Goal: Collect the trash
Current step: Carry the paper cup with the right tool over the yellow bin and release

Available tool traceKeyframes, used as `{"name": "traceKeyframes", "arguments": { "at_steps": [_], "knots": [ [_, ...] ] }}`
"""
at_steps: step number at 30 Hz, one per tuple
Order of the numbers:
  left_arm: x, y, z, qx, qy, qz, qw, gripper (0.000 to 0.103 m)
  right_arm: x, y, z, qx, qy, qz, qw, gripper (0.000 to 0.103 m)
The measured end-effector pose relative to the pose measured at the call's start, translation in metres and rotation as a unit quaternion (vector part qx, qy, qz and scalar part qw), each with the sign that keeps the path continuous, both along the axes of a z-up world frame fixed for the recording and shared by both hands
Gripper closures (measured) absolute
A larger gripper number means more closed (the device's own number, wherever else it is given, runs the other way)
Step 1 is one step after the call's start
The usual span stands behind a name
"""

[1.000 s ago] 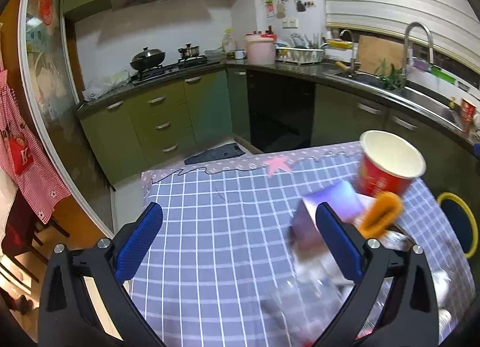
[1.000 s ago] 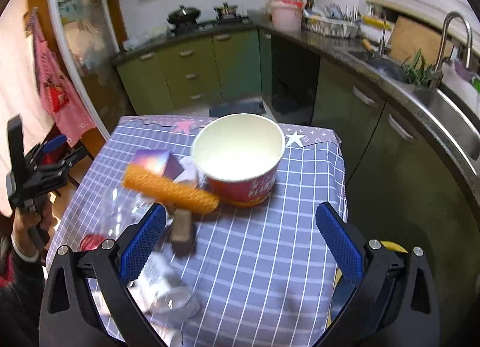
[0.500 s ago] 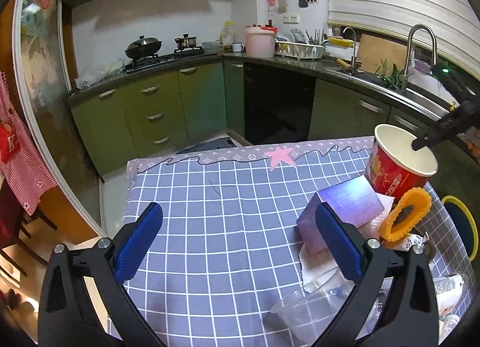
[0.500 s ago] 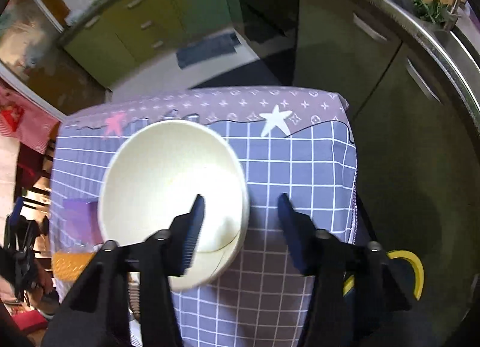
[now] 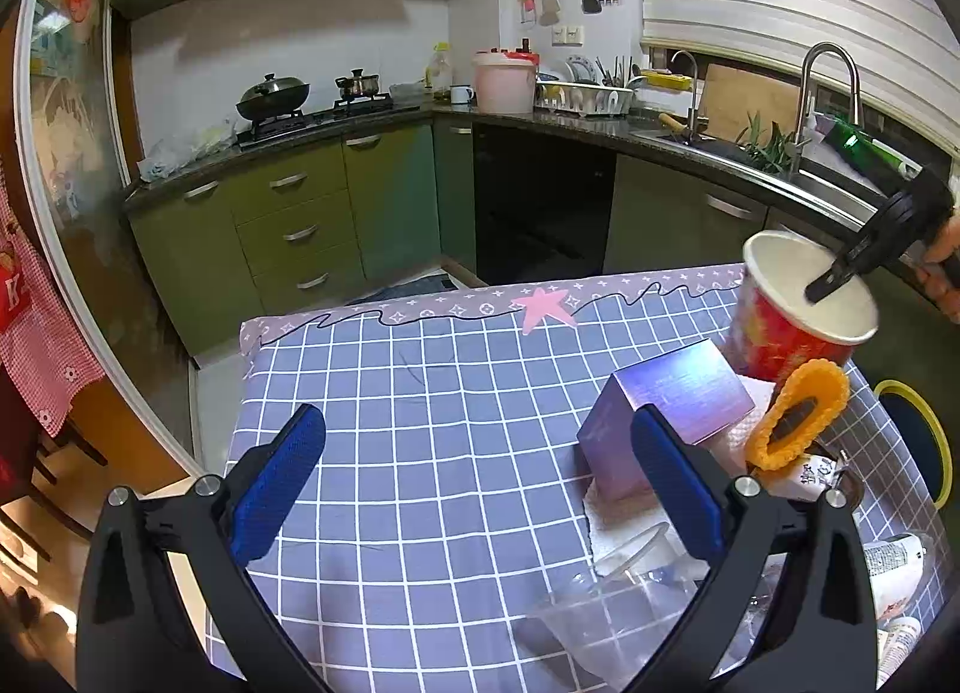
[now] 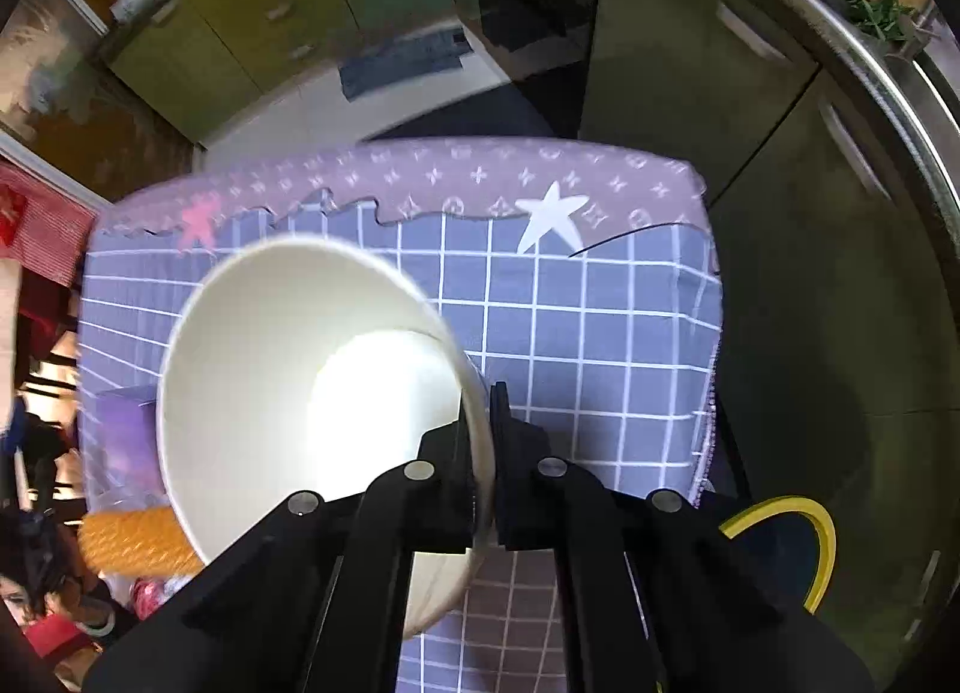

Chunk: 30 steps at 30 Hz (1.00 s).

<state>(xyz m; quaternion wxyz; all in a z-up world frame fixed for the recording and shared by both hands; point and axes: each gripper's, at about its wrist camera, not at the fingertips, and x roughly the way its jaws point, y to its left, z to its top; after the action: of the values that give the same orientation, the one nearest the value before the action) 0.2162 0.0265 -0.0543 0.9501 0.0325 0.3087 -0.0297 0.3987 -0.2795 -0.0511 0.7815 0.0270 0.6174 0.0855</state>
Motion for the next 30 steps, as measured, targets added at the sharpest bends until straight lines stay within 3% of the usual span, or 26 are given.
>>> {"name": "traceKeyframes", "arguments": {
  "at_steps": [6, 10, 12, 17, 22, 26, 28, 30],
  "knots": [
    [-0.005, -0.004, 0.003, -0.002, -0.005, -0.011, 0.9999, 0.006, -0.062, -0.089, 0.058, 0.040, -0.067, -0.063, 0.995, 0.098],
    [-0.009, -0.009, 0.005, -0.002, -0.008, -0.021, 0.9998, 0.006, -0.127, -0.172, 0.055, 0.024, -0.076, -0.145, 0.986, 0.098],
    [-0.010, -0.012, 0.006, -0.003, -0.010, -0.026, 0.9996, 0.006, -0.152, -0.205, 0.042, 0.021, -0.063, -0.181, 0.981, 0.097],
    [-0.010, -0.017, 0.004, -0.006, -0.007, -0.038, 0.9992, 0.006, -0.193, -0.272, -0.024, 0.022, -0.016, -0.260, 0.965, 0.096],
    [-0.011, -0.022, 0.003, -0.005, -0.006, -0.042, 0.9991, 0.006, -0.195, -0.294, -0.103, 0.020, 0.038, -0.284, 0.958, 0.096],
    [-0.012, -0.022, 0.004, -0.007, -0.008, -0.044, 0.9990, 0.006, -0.189, -0.299, -0.141, 0.020, 0.061, -0.292, 0.954, 0.096],
    [-0.011, -0.023, 0.002, -0.006, -0.004, -0.044, 0.9990, 0.006, -0.186, -0.301, -0.154, 0.019, 0.076, -0.291, 0.953, 0.090],
    [-0.010, -0.025, 0.000, -0.005, 0.001, -0.047, 0.9989, 0.006, -0.178, -0.293, -0.158, 0.004, 0.078, -0.292, 0.953, 0.077]
  ]
}}
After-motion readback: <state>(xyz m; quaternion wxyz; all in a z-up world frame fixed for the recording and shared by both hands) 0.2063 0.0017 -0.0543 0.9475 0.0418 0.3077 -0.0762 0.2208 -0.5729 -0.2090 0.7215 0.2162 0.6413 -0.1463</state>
